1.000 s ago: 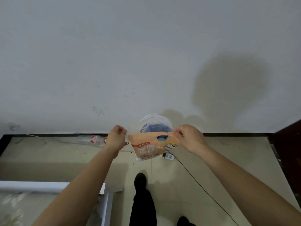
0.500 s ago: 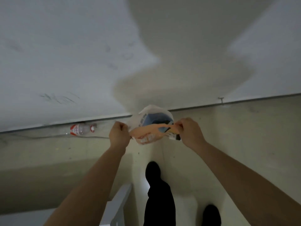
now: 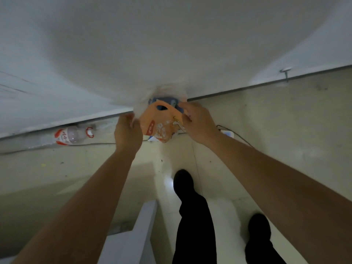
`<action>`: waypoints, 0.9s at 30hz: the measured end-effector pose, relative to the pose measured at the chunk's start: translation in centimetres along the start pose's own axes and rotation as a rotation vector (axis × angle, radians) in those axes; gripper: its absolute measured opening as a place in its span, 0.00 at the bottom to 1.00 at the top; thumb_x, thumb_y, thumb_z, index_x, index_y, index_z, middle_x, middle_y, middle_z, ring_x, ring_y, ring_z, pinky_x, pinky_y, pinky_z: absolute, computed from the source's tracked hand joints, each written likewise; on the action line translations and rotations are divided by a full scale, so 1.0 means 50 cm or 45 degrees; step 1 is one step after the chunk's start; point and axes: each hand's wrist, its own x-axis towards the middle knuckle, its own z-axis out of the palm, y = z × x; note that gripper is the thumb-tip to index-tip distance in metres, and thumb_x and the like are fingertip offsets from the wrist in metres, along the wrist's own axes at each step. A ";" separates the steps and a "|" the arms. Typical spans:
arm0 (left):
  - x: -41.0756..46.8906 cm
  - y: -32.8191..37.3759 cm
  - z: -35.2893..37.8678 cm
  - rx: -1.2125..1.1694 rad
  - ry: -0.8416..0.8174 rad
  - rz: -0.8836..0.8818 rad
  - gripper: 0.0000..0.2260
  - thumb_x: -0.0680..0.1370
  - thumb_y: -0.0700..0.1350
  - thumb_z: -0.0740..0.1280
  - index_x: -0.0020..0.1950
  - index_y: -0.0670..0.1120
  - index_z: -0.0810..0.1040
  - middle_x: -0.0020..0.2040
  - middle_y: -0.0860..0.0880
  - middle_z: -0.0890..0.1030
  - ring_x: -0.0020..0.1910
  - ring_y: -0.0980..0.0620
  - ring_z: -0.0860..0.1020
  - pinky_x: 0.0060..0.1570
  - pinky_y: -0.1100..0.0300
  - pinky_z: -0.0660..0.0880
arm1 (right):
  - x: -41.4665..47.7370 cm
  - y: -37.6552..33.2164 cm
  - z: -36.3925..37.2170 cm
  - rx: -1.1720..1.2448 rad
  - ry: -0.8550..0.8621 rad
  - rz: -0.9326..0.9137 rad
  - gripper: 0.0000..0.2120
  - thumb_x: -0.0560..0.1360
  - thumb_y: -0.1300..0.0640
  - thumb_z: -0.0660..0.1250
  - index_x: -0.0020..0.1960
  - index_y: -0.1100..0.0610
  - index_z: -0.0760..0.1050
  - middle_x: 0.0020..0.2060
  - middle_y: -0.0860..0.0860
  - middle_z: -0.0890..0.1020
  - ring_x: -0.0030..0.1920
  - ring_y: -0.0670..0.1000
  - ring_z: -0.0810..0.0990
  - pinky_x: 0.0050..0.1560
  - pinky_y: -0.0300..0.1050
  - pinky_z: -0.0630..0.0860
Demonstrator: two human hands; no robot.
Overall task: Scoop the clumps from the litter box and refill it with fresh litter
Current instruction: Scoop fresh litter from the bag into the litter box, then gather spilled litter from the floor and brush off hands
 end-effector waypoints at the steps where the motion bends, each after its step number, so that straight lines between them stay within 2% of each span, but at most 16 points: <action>1: -0.021 0.014 -0.014 0.080 -0.005 0.098 0.13 0.79 0.46 0.60 0.62 0.46 0.75 0.57 0.44 0.80 0.54 0.41 0.79 0.56 0.46 0.75 | -0.010 -0.006 -0.020 -0.037 0.037 -0.017 0.15 0.80 0.61 0.61 0.66 0.60 0.74 0.60 0.58 0.77 0.58 0.57 0.76 0.53 0.44 0.72; 4: -0.087 0.090 -0.071 0.259 0.089 0.491 0.16 0.82 0.45 0.59 0.70 0.45 0.71 0.69 0.44 0.74 0.66 0.43 0.73 0.65 0.50 0.70 | -0.047 -0.030 -0.115 -0.200 0.196 -0.115 0.19 0.81 0.56 0.60 0.71 0.57 0.69 0.68 0.56 0.70 0.66 0.56 0.71 0.60 0.47 0.72; 6: -0.142 0.160 -0.119 0.398 0.168 0.792 0.16 0.83 0.44 0.60 0.69 0.42 0.72 0.74 0.42 0.69 0.72 0.42 0.67 0.69 0.47 0.67 | -0.089 -0.059 -0.205 -0.322 0.351 -0.193 0.20 0.81 0.54 0.59 0.72 0.58 0.69 0.70 0.58 0.69 0.67 0.58 0.71 0.61 0.52 0.74; 9: -0.255 0.287 -0.192 0.551 0.267 1.152 0.16 0.83 0.45 0.59 0.69 0.41 0.72 0.75 0.40 0.66 0.75 0.39 0.63 0.71 0.42 0.64 | -0.186 -0.111 -0.365 -0.449 0.615 -0.216 0.22 0.83 0.50 0.58 0.73 0.58 0.67 0.73 0.59 0.67 0.69 0.60 0.70 0.65 0.55 0.72; 12: -0.380 0.446 -0.242 0.589 0.349 1.529 0.18 0.83 0.46 0.60 0.71 0.41 0.71 0.75 0.38 0.65 0.76 0.37 0.61 0.72 0.38 0.59 | -0.309 -0.153 -0.549 -0.557 0.872 -0.178 0.24 0.83 0.48 0.56 0.76 0.58 0.63 0.76 0.61 0.61 0.74 0.60 0.65 0.70 0.54 0.65; 15: -0.503 0.618 -0.252 0.609 0.465 1.892 0.19 0.83 0.47 0.60 0.73 0.42 0.68 0.75 0.37 0.65 0.76 0.36 0.61 0.71 0.35 0.59 | -0.453 -0.158 -0.731 -0.718 1.066 -0.109 0.26 0.84 0.47 0.56 0.77 0.59 0.62 0.76 0.64 0.59 0.75 0.62 0.62 0.71 0.57 0.63; 17: -0.606 0.730 -0.237 0.617 0.512 2.042 0.21 0.83 0.48 0.60 0.75 0.43 0.66 0.76 0.37 0.63 0.76 0.36 0.60 0.71 0.34 0.58 | -0.574 -0.138 -0.840 -0.774 1.150 0.004 0.26 0.84 0.47 0.55 0.77 0.59 0.61 0.77 0.63 0.58 0.75 0.62 0.61 0.72 0.59 0.62; 21: -0.876 0.897 -0.161 0.581 0.485 2.162 0.23 0.84 0.51 0.55 0.77 0.42 0.62 0.78 0.37 0.59 0.77 0.37 0.57 0.72 0.35 0.55 | -0.881 -0.066 -0.992 -0.863 1.308 0.250 0.27 0.83 0.46 0.54 0.78 0.58 0.59 0.77 0.62 0.56 0.76 0.63 0.60 0.73 0.61 0.61; 24: -1.134 0.932 -0.059 0.520 0.384 2.304 0.24 0.85 0.52 0.53 0.78 0.41 0.60 0.78 0.37 0.57 0.78 0.37 0.55 0.74 0.37 0.53 | -1.154 0.028 -1.026 -0.875 1.469 0.461 0.27 0.83 0.46 0.55 0.77 0.58 0.60 0.77 0.62 0.56 0.75 0.63 0.60 0.73 0.61 0.61; 27: -1.404 0.887 0.070 0.487 0.212 2.497 0.26 0.84 0.54 0.52 0.78 0.41 0.59 0.79 0.37 0.56 0.78 0.38 0.54 0.74 0.38 0.52 | -1.445 0.144 -0.996 -0.806 1.582 0.681 0.28 0.82 0.45 0.55 0.77 0.58 0.60 0.77 0.62 0.57 0.74 0.63 0.61 0.72 0.60 0.61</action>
